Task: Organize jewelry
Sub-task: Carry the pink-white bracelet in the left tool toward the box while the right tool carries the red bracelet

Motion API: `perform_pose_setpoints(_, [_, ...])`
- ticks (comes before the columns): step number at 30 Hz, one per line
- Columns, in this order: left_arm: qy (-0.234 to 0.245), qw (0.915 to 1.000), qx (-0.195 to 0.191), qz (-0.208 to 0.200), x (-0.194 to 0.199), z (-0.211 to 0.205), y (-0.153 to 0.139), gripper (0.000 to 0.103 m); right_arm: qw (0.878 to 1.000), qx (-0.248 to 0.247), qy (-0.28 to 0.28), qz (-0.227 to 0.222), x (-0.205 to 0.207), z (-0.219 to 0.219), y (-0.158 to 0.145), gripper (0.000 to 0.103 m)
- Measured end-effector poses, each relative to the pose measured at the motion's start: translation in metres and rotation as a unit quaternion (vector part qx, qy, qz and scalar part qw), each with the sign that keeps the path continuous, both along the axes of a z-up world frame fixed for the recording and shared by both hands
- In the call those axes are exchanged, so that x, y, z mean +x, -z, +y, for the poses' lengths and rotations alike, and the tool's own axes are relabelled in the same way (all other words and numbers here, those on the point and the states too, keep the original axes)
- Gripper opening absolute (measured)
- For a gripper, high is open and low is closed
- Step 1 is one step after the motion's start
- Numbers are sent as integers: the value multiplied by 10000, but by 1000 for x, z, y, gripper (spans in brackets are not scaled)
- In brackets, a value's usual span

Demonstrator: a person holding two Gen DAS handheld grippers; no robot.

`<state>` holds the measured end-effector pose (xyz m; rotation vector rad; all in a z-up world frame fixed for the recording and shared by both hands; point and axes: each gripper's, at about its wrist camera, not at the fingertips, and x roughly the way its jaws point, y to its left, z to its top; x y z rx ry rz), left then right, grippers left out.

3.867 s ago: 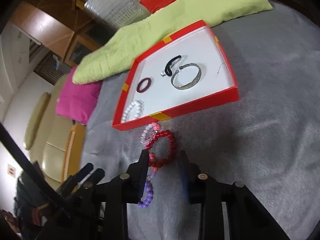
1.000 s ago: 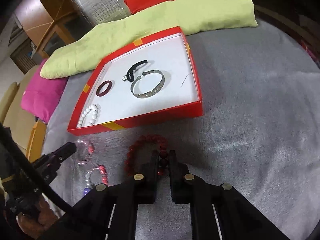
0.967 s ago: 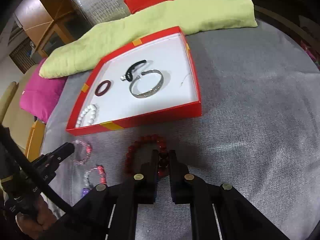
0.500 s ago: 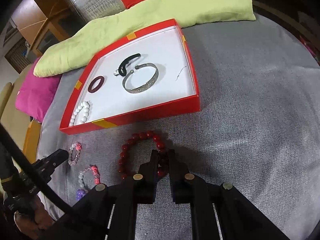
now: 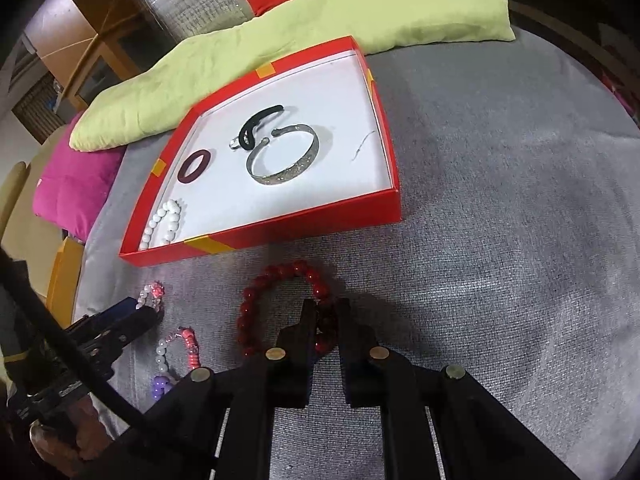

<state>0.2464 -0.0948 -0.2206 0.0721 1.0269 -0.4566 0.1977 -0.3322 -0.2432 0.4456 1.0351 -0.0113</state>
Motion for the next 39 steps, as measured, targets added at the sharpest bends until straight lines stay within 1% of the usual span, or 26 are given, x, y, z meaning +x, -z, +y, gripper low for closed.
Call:
perform_pose_setpoints(1, [-7,10000,-11,-32,0,0,0,58,10000,-5,-4,-3,0,0,0,13])
perform_pose_setpoints(2, [-13,10000,-12,-74,-1,1,0,54,10000,-28,-15,-12,0,1,0,13])
perform_pose_setpoints(3, [-20,9999,31,-137,-1,1,0,47,10000,-78,-42,-24,0,2,0,13])
perform_pose_setpoints(4, [-30,9997,108,-204,-2,2,1,43,9999,-128,-64,-35,1,3,0,13])
perform_pose_setpoints(6, [-82,9991,266,-324,-2,3,1,26,9997,-200,-101,-79,0,5,-2,12])
perform_pose_setpoints(7, [-97,9989,282,-356,-1,5,1,22,9997,-181,-104,-95,0,5,-2,11])
perform_pose_setpoints(9, [-126,9990,210,-367,0,11,0,10,9998,-114,-118,-117,0,6,-3,11])
perform_pose_setpoints(10, [-115,9993,90,-335,1,14,-1,8,9998,-72,-120,-143,-1,6,-4,11])
perform_pose_setpoints(13, [-159,9990,121,-400,1,17,-3,8,9994,23,-216,-262,-2,12,-10,10])
perform_pose_setpoints(16, [-189,9990,21,-396,-1,23,-6,8,9988,-33,-285,-396,-4,19,-17,10])
perform_pose_setpoints(21, [-202,9982,-133,-552,-6,31,-18,8,9966,33,-340,-747,-11,23,-32,10])
perform_pose_setpoints(23, [-196,9979,-125,-603,-7,32,-20,8,9962,17,-346,-802,-13,23,-35,10])
perform_pose_setpoints(25, [-198,9976,-196,-632,-10,35,-24,8,9961,23,-311,-827,-14,22,-36,10])
perform_pose_setpoints(28, [-192,9965,-257,-776,-15,39,-33,8,9958,130,-272,-868,-16,20,-38,10])
perform_pose_setpoints(35, [-278,9926,-472,-1081,-23,42,-56,8,9919,367,-265,-1190,-28,16,-55,10])
perform_pose_setpoints(37, [-325,9906,-418,-1263,-27,40,-62,8,9904,450,-252,-1286,-33,15,-59,10])
perform_pose_setpoints(39, [-366,9897,-407,-1325,-26,37,-64,8,9890,525,-250,-1363,-35,14,-63,10])
